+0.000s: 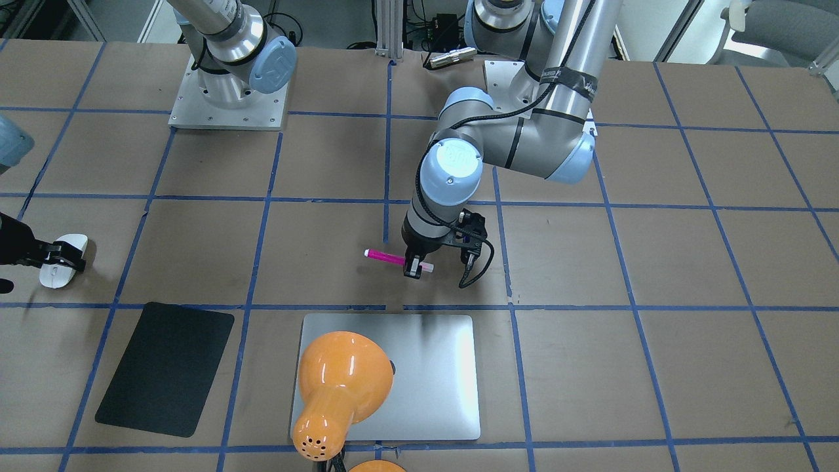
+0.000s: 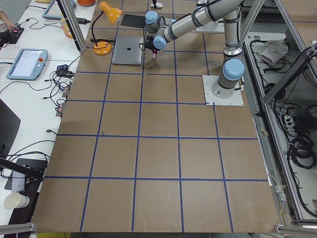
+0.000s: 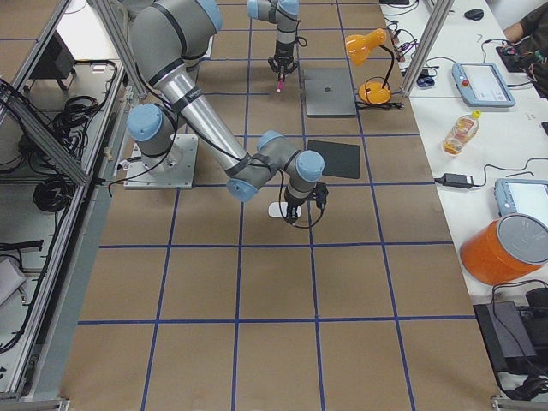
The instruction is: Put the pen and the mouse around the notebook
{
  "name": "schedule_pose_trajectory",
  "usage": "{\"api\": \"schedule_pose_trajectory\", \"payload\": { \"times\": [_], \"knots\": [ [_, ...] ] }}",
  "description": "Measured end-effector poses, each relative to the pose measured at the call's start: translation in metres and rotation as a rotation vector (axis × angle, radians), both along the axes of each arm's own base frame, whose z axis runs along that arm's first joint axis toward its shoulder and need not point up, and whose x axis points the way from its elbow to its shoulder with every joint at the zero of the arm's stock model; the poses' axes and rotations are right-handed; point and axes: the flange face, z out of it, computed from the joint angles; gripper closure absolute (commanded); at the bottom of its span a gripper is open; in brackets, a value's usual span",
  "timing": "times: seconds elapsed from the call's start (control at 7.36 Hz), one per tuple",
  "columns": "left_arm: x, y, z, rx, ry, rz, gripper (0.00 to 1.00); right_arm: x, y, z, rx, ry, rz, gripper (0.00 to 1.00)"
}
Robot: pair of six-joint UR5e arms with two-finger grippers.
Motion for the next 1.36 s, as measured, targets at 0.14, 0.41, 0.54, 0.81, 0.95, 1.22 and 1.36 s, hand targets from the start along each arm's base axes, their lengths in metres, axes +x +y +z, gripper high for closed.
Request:
{"api": "schedule_pose_trajectory", "payload": {
  "times": [0.14,0.41,0.54,0.81,0.95,1.22,1.36],
  "knots": [
    [-0.012,-0.006,-0.007,0.011,-0.009,0.003,0.9,0.0,0.0,0.0,0.003,0.004,0.0,0.44],
    [-0.02,-0.007,-0.015,0.027,-0.021,-0.003,0.0,-0.001,0.0,0.003,0.004,0.014,0.001,0.43],
    [-0.019,-0.008,-0.014,0.021,-0.033,-0.005,0.0,-0.002,0.0,0.008,0.006,0.029,0.004,0.42],
    [-0.011,-0.013,0.006,-0.003,-0.057,-0.072,0.07,-0.002,-0.006,0.019,0.01,0.075,-0.018,0.41],
    [-0.002,-0.016,0.026,-0.008,-0.064,-0.144,0.06,0.002,-0.013,0.028,0.001,0.093,-0.024,0.4],
    [0.029,-0.019,0.086,-0.006,-0.059,-0.411,0.06,0.023,-0.034,0.047,-0.031,0.123,-0.037,0.37],
    [0.045,-0.016,0.122,-0.006,-0.044,-0.582,0.06,0.042,-0.048,0.053,-0.048,0.131,-0.057,0.36]
  ]
}}
